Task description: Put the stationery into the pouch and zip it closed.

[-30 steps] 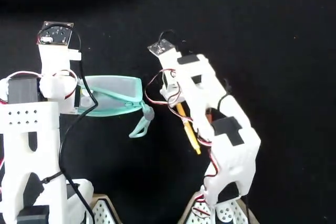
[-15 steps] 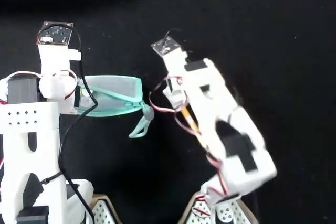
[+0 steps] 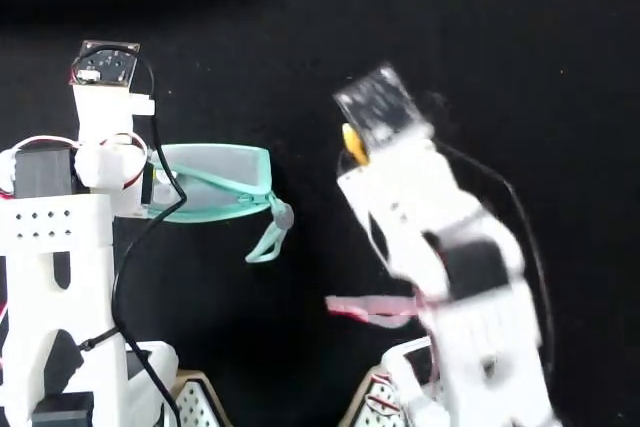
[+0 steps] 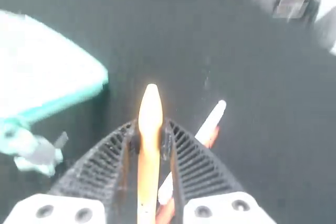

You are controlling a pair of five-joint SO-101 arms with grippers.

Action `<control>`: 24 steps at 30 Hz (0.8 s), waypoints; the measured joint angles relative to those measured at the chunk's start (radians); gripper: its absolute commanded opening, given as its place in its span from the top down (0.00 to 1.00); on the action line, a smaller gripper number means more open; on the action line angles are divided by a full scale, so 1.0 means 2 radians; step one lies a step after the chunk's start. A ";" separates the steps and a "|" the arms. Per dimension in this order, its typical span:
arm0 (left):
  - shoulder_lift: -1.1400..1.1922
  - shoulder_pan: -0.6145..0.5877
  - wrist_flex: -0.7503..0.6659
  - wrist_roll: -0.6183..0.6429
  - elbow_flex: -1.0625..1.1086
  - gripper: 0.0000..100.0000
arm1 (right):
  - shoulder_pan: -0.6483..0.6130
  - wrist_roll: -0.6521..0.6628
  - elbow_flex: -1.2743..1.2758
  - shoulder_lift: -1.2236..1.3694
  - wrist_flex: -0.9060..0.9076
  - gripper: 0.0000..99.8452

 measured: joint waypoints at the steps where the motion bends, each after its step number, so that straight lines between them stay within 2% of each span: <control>1: 0.000 0.000 0.000 0.000 0.000 0.97 | -0.007 -0.012 0.001 -0.031 0.000 0.99; 6: 0.000 0.000 0.000 0.000 0.002 0.97 | -0.083 -0.046 0.030 -0.171 -0.036 0.99; 15: 0.000 0.000 -0.008 0.000 0.009 0.97 | -0.232 -0.049 0.187 -0.351 -0.271 0.99; 19: 0.000 0.000 -0.008 0.000 0.009 0.97 | -0.269 -0.049 0.249 -0.380 -0.358 0.99; 24: 0.000 0.000 -0.008 0.000 0.009 0.97 | -0.293 -0.049 0.314 -0.381 -0.425 0.99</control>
